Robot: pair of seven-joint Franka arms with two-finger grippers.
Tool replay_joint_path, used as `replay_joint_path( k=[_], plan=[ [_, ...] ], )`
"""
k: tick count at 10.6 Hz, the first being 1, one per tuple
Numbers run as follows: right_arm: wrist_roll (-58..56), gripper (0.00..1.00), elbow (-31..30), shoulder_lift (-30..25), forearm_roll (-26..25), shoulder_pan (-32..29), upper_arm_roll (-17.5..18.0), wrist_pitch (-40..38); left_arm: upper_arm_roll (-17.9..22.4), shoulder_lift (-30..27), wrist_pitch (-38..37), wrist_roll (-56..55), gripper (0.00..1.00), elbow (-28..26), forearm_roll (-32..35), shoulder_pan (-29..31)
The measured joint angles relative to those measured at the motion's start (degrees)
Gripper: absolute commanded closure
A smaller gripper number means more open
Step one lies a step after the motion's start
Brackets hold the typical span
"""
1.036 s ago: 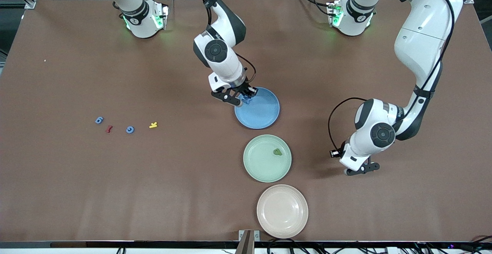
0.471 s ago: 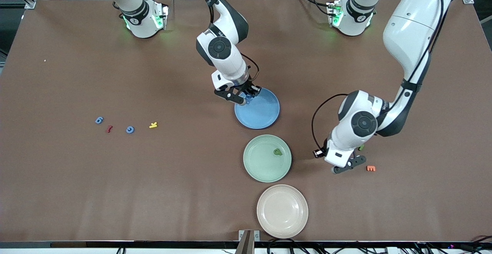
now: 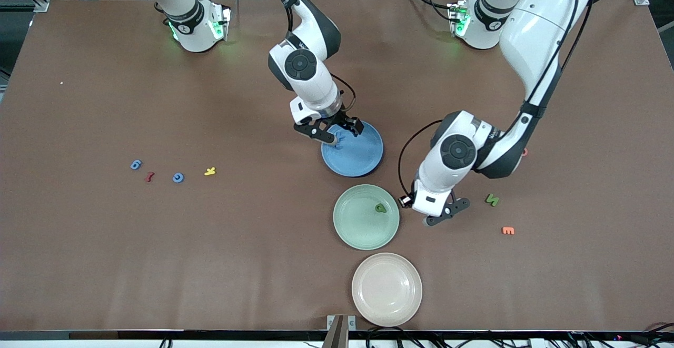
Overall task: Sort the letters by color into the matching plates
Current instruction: 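Drop the E on the blue plate while the left gripper drops n on green plate, then reach the right gripper to the blue G while the left gripper reaches the green Z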
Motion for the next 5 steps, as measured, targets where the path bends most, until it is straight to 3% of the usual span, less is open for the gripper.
replay_joint_path(
  k=[3,5],
  plan=[
    [-2.6,0.0,0.8,-2.4,-2.6,-0.6,-3.9,-8.5,0.0,0.1,0.0,-3.6,1.0,0.0,-0.4,-2.5],
    [-10.6,0.0,0.7,-7.7,-2.9,-5.4,-5.1,-18.0,0.0,0.1,0.0,-6.9,1.0,0.3,-1.6,-4.3]
  ],
)
